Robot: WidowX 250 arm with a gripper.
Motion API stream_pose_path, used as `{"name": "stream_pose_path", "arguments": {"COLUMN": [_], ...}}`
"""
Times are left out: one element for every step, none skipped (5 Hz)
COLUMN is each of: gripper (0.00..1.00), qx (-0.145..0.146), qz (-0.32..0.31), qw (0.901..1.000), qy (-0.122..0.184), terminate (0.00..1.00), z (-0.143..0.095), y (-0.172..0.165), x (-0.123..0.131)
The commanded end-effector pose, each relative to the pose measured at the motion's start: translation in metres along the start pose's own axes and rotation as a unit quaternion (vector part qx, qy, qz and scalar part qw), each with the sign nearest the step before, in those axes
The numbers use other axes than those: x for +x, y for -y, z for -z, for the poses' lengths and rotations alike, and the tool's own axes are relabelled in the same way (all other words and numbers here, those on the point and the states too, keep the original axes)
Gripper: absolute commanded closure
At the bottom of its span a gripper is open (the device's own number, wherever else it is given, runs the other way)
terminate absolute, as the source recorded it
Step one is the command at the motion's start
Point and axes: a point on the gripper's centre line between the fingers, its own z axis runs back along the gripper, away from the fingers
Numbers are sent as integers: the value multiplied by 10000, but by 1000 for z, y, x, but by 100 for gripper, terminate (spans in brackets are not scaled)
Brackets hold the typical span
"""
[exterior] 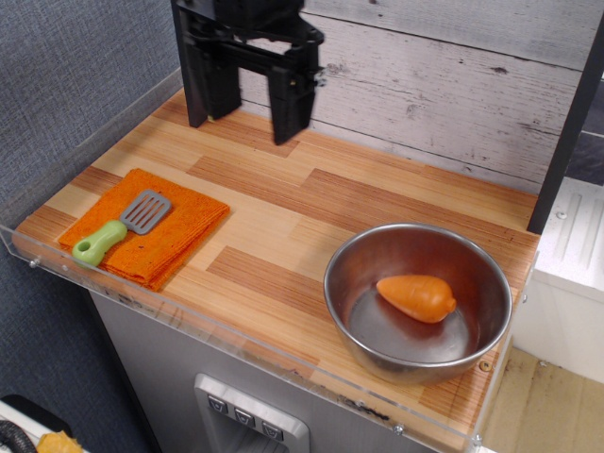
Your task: Pick up the orange object and put it in the metal pot
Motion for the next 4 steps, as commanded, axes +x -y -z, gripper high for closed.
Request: {"name": "stream_pose_path", "arguments": {"gripper": [0,0,0,0], "qx": [438,355,355,355], "qz": [-305,-279,-279,-279], "qw": [9983,9986,9986,9986], "qy": [235,271,271,271], "terminate": [0,0,0,100], "z": [-13,-9,-9,-9], "y": [-5,-8,-8,-8], "x": [-5,-9,-9,-9]}}
